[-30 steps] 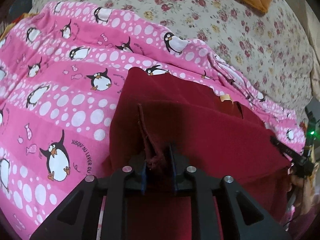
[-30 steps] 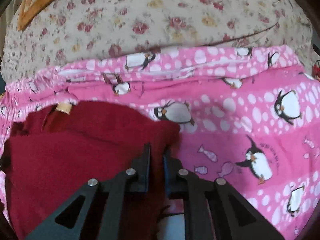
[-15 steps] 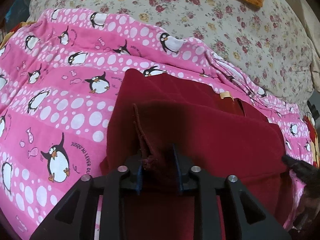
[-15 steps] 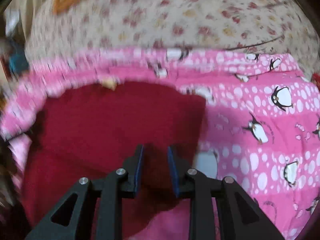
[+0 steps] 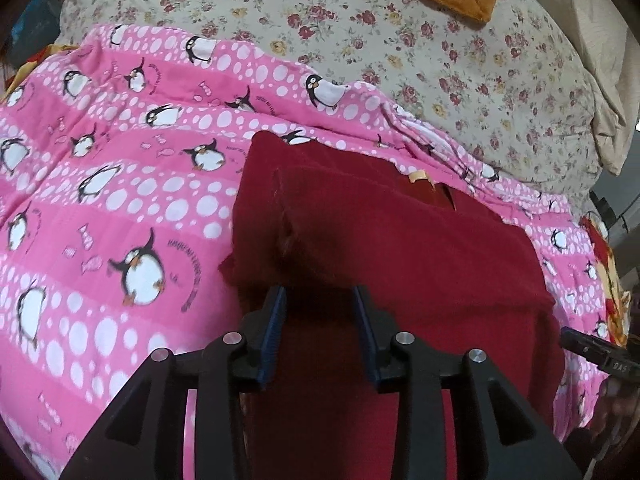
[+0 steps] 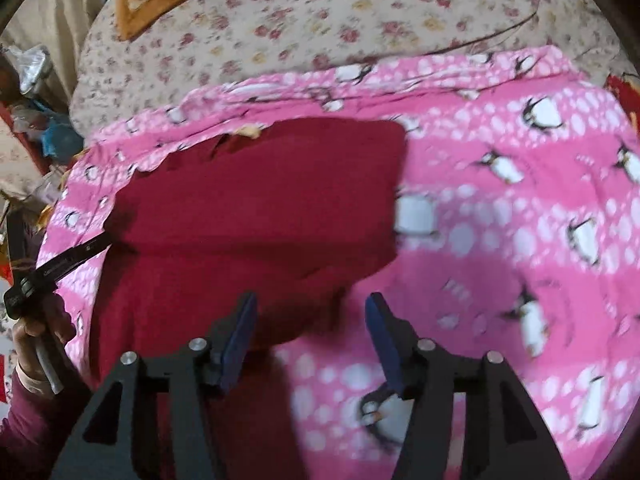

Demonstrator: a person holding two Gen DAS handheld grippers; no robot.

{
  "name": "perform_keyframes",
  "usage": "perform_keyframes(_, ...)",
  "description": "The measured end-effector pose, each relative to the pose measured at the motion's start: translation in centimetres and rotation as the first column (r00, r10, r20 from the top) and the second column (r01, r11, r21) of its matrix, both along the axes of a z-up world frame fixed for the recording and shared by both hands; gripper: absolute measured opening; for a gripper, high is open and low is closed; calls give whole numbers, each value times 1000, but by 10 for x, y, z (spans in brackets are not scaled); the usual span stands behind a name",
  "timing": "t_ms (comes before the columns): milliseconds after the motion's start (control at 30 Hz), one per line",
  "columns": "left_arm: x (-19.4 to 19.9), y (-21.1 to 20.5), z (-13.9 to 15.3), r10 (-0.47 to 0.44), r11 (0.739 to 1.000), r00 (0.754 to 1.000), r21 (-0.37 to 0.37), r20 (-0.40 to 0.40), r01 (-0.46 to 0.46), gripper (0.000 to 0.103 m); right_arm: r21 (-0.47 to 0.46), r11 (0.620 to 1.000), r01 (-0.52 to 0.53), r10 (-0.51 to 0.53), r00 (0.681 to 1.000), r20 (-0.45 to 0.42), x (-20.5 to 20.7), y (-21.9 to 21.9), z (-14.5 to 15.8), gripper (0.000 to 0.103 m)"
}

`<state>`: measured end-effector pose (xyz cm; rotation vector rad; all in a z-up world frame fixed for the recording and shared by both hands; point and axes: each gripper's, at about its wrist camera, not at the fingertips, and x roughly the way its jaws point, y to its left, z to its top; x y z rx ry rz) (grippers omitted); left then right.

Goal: Fold small clothes

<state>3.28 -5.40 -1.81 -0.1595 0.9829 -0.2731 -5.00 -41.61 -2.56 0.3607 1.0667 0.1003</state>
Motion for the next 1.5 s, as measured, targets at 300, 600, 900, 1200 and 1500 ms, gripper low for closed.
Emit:
perform_keyframes(300, -51, 8, -2, 17, 991, 999, 136, 27, -21, 14, -139, 990, 2, 0, 1000, 14, -26, 19, -7, 15)
perform_keyframes(600, -88, 9, -2, 11, 988, 999, 152, 32, -16, 14, -59, 998, 35, -34, 999, 17, -58, 6, 2, 11)
perform_keyframes(900, -133, 25, -9, 19, 998, 999, 56, -37, -17, 14, 24, 995, -96, 97, 995, -3, -113, 31, 0, 61)
perform_keyframes(1200, -165, 34, -12, 43, 997, 998, 70, -38, -41, 14, -56, 990, -131, 130, 991, -21, -138, 40, -12, 7)
perform_keyframes(1500, -172, 34, -18, 60, 994, 997, 94, -51, -55, 14, -61, 993, -98, 93, 993, -75, -170, 17, -18, 9)
